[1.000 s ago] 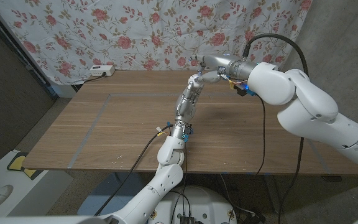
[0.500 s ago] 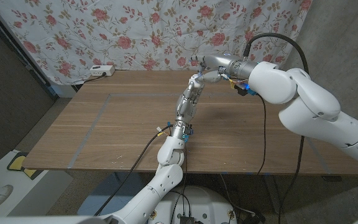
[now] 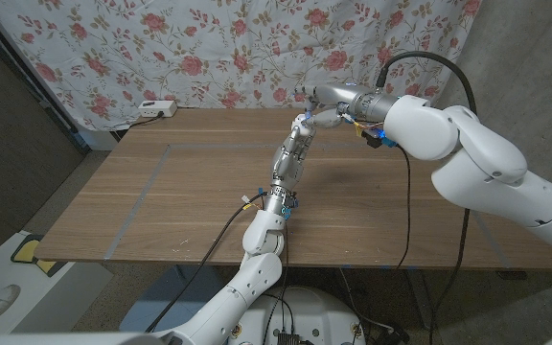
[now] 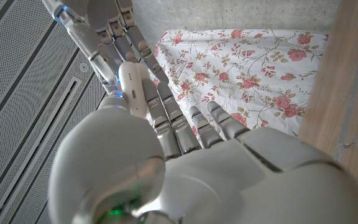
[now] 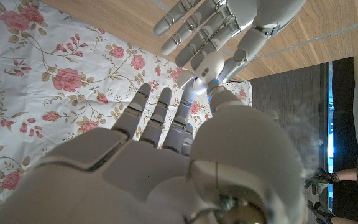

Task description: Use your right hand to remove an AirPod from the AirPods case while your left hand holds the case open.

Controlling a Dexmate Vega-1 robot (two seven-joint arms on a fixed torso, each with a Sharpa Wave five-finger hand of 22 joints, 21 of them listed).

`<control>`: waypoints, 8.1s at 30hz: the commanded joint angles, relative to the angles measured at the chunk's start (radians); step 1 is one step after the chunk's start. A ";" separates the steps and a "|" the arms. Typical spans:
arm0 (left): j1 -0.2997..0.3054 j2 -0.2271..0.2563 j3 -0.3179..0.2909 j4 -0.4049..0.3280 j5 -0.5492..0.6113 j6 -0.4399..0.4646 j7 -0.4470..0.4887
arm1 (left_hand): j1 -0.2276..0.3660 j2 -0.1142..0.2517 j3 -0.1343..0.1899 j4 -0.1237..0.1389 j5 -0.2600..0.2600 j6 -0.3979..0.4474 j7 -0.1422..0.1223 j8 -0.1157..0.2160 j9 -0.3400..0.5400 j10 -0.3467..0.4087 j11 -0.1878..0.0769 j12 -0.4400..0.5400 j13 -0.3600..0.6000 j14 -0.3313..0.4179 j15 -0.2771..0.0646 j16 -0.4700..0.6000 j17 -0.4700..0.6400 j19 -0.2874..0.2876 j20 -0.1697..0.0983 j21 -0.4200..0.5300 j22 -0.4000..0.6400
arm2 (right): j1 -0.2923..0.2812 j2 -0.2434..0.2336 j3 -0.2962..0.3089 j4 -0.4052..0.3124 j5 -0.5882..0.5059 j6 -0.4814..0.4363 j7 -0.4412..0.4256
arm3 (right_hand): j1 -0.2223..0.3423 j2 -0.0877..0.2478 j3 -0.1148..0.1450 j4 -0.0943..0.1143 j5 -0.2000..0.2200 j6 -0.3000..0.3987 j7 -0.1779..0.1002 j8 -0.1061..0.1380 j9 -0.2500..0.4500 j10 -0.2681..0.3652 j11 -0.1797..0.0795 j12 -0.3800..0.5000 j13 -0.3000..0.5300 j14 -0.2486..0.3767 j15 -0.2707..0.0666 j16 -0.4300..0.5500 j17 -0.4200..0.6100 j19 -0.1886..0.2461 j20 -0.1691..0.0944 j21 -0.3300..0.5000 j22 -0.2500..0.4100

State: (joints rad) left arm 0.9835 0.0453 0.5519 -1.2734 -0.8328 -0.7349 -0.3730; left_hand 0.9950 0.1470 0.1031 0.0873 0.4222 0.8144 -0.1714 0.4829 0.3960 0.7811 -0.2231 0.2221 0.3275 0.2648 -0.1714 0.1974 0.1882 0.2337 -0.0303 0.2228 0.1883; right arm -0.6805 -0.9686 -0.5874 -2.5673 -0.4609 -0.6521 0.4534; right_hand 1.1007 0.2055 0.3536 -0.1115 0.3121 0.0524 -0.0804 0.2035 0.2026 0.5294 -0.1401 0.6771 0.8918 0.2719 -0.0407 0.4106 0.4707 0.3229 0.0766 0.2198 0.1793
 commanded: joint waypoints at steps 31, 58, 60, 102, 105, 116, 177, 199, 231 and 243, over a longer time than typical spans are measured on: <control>-0.004 -0.008 0.006 0.012 0.004 0.010 -0.003 | 0.015 0.004 -0.002 0.011 0.005 0.040 -0.034 0.004 -0.001 0.006 0.002 -0.004 0.006 0.006 -0.012 -0.002 0.004 0.000 -0.001 0.001 0.004 | -0.078 -0.041 0.063 -0.010 0.100 0.010 -0.159 | 0.037 -0.004 0.037 0.022 -0.042 0.047 -0.013 0.008 0.004 0.026 -0.026 0.022 -0.011 0.029 -0.104 0.016 0.022 0.027 -0.017 0.013 0.006; 0.003 -0.005 0.007 -0.003 0.006 0.004 0.002 | 0.021 0.003 -0.006 0.017 0.004 0.043 -0.032 0.004 -0.002 0.008 0.002 -0.004 0.008 0.005 -0.012 -0.002 0.004 -0.004 0.002 -0.001 0.003 | -0.145 -0.049 0.145 -0.028 0.149 0.014 -0.295 | 0.039 -0.007 0.043 0.027 -0.061 0.054 -0.016 0.003 0.006 0.024 -0.032 0.033 -0.014 0.032 -0.111 0.014 0.028 0.022 -0.026 0.011 0.007; 0.006 -0.001 0.007 -0.010 0.012 0.004 0.010 | 0.021 0.004 -0.007 0.017 0.004 0.045 -0.032 0.004 -0.003 0.008 0.002 -0.004 0.009 0.006 -0.012 -0.002 0.004 -0.004 0.002 -0.001 0.003 | -0.151 -0.051 0.151 -0.029 0.147 0.011 -0.311 | 0.040 -0.007 0.044 0.027 -0.062 0.055 -0.016 0.003 0.006 0.023 -0.035 0.034 -0.013 0.032 -0.112 0.014 0.029 0.022 -0.026 0.011 0.007; 0.037 0.020 0.013 -0.088 -0.016 -0.009 -0.006 | 0.030 0.003 -0.012 0.024 0.003 0.044 -0.034 0.003 -0.004 0.011 0.002 -0.005 0.012 0.002 -0.006 -0.003 0.004 -0.005 0.002 -0.001 0.002 | -0.200 -0.003 0.068 0.402 0.101 0.138 -0.573 | 0.019 -0.020 0.035 0.043 -0.097 0.076 -0.067 0.001 0.009 0.022 -0.074 0.048 -0.026 -0.015 -0.156 -0.020 0.030 0.003 -0.070 0.005 0.007; 0.038 0.023 0.012 -0.089 -0.011 -0.009 0.001 | 0.031 0.003 -0.013 0.025 0.003 0.045 -0.035 0.003 -0.005 0.011 0.002 -0.005 0.012 0.000 -0.007 -0.003 0.004 -0.005 0.002 -0.001 0.002 | -0.198 0.013 0.056 0.426 0.091 0.139 -0.577 | 0.022 -0.023 0.032 0.036 -0.102 0.096 -0.081 0.007 0.010 0.028 -0.075 0.049 -0.033 -0.011 -0.166 -0.021 0.028 0.003 -0.074 0.005 0.006; 0.038 0.024 0.016 -0.093 -0.003 -0.009 0.008 | 0.031 0.003 -0.015 0.028 0.003 0.045 -0.033 0.002 -0.005 0.011 0.002 -0.005 0.013 0.000 -0.006 -0.002 0.004 -0.006 0.004 -0.002 0.002 | -0.203 0.066 0.008 0.512 0.025 0.168 -0.636 | 0.029 -0.033 0.022 0.020 -0.110 0.112 -0.088 0.007 0.011 0.050 -0.076 0.052 -0.051 0.005 -0.175 -0.019 0.025 0.004 -0.076 0.005 0.005; 0.047 0.036 0.016 -0.103 -0.006 -0.023 -0.003 | 0.044 0.005 -0.024 0.037 0.001 0.047 -0.034 0.004 -0.002 0.013 0.002 -0.007 0.018 -0.014 -0.011 -0.005 0.005 -0.014 0.007 -0.005 0.001 | -0.154 0.175 -0.159 0.713 -0.113 0.117 -0.577 | 0.040 -0.032 -0.022 -0.012 -0.123 0.175 -0.129 0.003 0.012 0.110 -0.079 0.028 -0.158 0.007 -0.179 -0.041 0.010 -0.006 -0.073 -0.004 0.002; 0.062 0.039 0.020 -0.121 -0.007 -0.022 0.008 | 0.055 0.003 -0.026 0.034 0.001 0.046 -0.030 0.002 -0.004 0.012 0.002 -0.008 0.019 -0.021 -0.012 -0.006 0.001 -0.020 -0.002 -0.009 -0.001 | -0.181 0.156 -0.142 0.687 -0.095 0.096 -0.586 | 0.003 -0.053 -0.066 -0.004 -0.120 0.155 -0.101 -0.003 0.011 0.075 -0.074 -0.051 -0.246 -0.026 -0.168 -0.067 -0.010 -0.008 -0.068 -0.006 0.002; 0.043 0.031 0.017 -0.095 -0.019 -0.012 -0.007 | 0.062 0.003 -0.031 0.037 0.000 0.042 -0.029 -0.001 -0.006 0.010 0.002 -0.010 0.020 -0.021 -0.010 -0.005 0.001 -0.023 0.000 -0.010 -0.002 | -0.253 0.103 -0.015 0.581 0.036 0.103 -0.616 | -0.076 -0.079 -0.131 0.005 -0.119 0.069 -0.047 -0.012 0.009 -0.010 -0.040 -0.239 -0.383 -0.084 -0.115 -0.099 -0.073 -0.009 -0.069 -0.005 0.002; 0.039 0.028 0.009 -0.078 -0.028 -0.015 -0.019 | 0.065 0.003 -0.033 0.038 0.002 0.037 -0.028 -0.004 -0.006 0.005 0.002 -0.011 0.020 -0.019 -0.011 -0.004 0.001 -0.022 0.000 -0.010 -0.002 | -0.346 0.062 0.154 0.444 0.207 0.154 -0.674 | -0.083 -0.069 -0.135 0.003 -0.117 0.077 -0.044 0.001 0.008 0.068 -0.049 -0.241 -0.409 -0.042 -0.127 -0.081 -0.086 0.010 -0.069 0.001 0.003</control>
State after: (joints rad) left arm 1.0282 0.0768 0.5666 -1.3678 -0.8491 -0.7490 -0.3755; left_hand 1.0466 0.1486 0.0752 0.1229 0.4182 0.8179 -0.1679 0.4780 0.3856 0.7806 -0.2227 0.2146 0.3459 0.2583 -0.1696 0.1906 0.1862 0.2178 -0.0287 0.2169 0.1862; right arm -0.9575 -0.8730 -0.5646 -2.0145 -0.3900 -0.5319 -0.1891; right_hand 1.0222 0.1335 0.2192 -0.1074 0.1922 0.1296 -0.1266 0.1966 0.2092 0.5870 -0.1867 0.4396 0.4818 0.2210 -0.0396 0.3225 0.3848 0.3228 0.0088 0.2120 0.1817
